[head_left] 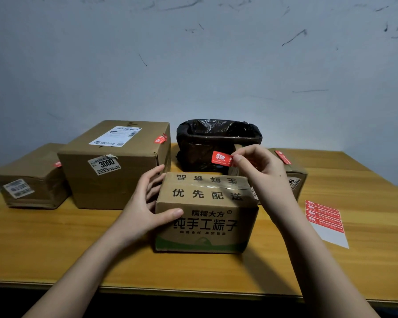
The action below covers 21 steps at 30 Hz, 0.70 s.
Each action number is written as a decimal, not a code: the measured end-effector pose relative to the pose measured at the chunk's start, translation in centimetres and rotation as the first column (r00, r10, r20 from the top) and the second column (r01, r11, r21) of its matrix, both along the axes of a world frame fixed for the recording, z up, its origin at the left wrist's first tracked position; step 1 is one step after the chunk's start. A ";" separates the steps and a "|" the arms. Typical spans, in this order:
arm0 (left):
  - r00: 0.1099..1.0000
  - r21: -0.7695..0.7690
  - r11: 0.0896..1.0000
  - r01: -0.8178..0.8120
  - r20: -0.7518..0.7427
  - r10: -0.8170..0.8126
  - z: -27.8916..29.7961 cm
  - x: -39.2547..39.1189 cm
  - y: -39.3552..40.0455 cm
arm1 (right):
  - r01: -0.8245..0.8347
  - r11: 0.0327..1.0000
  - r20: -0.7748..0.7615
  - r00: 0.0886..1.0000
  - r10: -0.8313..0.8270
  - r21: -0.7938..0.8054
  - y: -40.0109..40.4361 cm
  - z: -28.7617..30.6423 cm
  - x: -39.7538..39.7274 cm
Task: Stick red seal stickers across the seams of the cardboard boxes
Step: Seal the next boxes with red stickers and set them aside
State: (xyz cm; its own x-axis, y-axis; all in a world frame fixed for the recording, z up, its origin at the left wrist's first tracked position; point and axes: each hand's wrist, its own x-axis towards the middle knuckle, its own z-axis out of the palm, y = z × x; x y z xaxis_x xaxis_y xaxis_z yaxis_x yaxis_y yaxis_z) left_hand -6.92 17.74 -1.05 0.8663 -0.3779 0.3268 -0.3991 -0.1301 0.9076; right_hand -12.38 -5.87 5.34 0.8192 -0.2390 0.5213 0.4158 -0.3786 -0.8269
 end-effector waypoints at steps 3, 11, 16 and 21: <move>1.000 -0.003 1.000 0.016 -0.013 -0.016 -0.4 0.0 0.0 | -0.004 1.000 -0.011 1.000 0.004 0.007 0.1 -0.1 0.1; 0.999 0.033 0.998 0.048 0.000 -0.048 -0.6 0.0 0.0 | -0.010 1.000 -0.027 1.000 0.010 -0.010 0.4 -0.2 0.2; 0.996 0.113 0.993 0.045 0.075 -0.053 -0.4 -0.3 0.6 | -0.015 0.999 -0.019 1.000 0.014 -0.028 0.3 -0.3 0.3; 0.936 0.168 0.984 -0.064 0.352 0.001 2.8 -2.1 0.2 | -0.047 0.999 -0.007 0.999 0.046 -0.020 0.2 -0.1 0.3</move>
State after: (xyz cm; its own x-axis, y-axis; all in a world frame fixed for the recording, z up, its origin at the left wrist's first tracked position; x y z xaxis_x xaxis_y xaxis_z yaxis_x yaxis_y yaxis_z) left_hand -9.03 17.94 1.73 0.7217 -0.4300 0.5425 -0.6797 -0.2918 0.6729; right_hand -12.08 -5.65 5.27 0.8327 -0.1903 0.5200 0.4278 -0.3752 -0.8223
